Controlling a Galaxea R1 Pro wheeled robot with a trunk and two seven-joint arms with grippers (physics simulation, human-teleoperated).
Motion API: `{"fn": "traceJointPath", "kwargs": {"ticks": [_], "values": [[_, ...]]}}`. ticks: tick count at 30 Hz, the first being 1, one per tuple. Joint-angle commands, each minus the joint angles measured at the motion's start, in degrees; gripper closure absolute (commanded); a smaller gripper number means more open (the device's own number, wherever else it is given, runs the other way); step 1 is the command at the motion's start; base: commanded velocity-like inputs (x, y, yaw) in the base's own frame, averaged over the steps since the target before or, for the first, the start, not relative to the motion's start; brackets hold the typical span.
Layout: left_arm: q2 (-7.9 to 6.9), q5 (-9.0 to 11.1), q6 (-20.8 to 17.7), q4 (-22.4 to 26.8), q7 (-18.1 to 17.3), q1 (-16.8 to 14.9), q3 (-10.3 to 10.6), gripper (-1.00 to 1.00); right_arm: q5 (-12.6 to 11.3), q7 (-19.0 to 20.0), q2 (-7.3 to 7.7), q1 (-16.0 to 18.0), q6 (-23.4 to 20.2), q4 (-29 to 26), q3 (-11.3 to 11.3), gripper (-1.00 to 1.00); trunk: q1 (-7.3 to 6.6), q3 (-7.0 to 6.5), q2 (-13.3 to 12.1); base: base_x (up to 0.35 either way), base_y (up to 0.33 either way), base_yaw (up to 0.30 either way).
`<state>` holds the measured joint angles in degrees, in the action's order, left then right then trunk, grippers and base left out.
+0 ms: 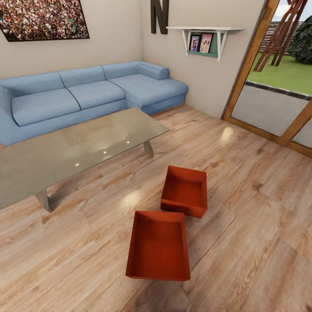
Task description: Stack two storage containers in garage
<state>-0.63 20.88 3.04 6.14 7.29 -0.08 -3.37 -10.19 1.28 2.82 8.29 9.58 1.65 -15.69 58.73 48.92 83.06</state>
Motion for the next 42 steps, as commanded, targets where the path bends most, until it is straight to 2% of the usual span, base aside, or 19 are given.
{"fn": "traceJointPath", "kwargs": {"ticks": [1, 42], "values": [[0.02, 0.0, 0.1, 0.0, 0.0, 0.0, -0.3, -1.0, -0.6, 0.1, -0.01, 0.1, 0.3, 0.2, -0.5, -1.0, 0.0, 0.13, 0.0, 0.0, 0.0, 0.0], [0.02, 0.0, 0.1, 0.0, 0.1, 0.0, -0.3, -1.0, -0.6, 0.1, -0.01, 0.1, 0.7, 0.1, -0.6, -1.0, 0.0, 3.94, 0.0, 0.0, 0.0, 0.0]]}}
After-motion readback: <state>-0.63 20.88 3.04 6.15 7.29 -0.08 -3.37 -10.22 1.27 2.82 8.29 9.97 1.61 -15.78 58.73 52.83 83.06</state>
